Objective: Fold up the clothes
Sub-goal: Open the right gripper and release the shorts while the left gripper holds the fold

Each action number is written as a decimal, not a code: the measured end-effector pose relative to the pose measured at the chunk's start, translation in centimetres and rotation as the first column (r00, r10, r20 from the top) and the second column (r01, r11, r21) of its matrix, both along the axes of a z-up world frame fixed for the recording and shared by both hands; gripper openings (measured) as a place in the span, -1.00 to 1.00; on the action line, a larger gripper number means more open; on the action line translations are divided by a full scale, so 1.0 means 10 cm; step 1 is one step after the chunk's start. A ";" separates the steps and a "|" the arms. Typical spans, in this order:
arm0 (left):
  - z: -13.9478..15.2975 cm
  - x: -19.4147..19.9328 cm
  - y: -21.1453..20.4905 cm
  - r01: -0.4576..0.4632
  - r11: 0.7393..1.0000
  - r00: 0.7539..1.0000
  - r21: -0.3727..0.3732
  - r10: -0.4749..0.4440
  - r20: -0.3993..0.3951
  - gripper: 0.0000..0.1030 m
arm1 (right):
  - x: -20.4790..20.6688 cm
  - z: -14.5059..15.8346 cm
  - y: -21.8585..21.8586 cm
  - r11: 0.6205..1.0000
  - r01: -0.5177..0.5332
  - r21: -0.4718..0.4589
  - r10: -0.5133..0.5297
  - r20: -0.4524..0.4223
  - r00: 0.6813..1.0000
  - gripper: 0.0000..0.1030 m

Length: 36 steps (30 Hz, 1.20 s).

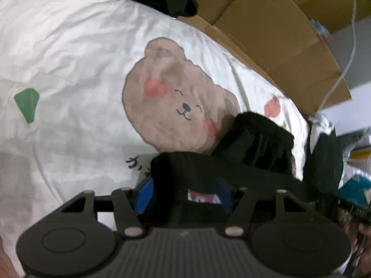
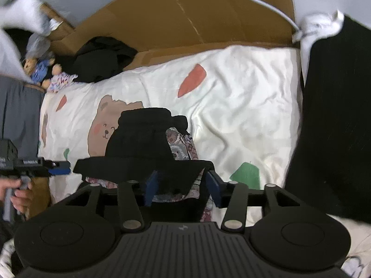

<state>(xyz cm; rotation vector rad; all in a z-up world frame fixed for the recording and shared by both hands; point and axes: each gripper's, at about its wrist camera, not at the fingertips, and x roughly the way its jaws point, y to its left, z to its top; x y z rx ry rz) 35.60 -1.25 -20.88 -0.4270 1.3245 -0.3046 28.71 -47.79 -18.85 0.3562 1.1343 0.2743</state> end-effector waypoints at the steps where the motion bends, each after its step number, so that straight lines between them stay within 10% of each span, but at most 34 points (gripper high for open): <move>1: 0.01 -0.02 -0.01 0.015 1.000 1.000 0.009 -0.015 0.004 0.25 | -0.02 0.01 0.00 1.000 -0.010 -0.012 0.010 0.011 1.000 0.10; 16: -0.22 -0.46 -0.49 0.277 0.951 0.960 0.133 -0.280 0.001 0.31 | -0.23 0.02 0.39 0.958 -0.192 -0.211 0.219 0.111 0.969 0.38; 36: -0.52 -0.30 -0.62 0.280 0.894 0.925 0.349 -0.348 0.150 0.31 | -0.48 -0.29 0.65 0.848 -0.311 -0.430 0.380 0.084 0.921 0.60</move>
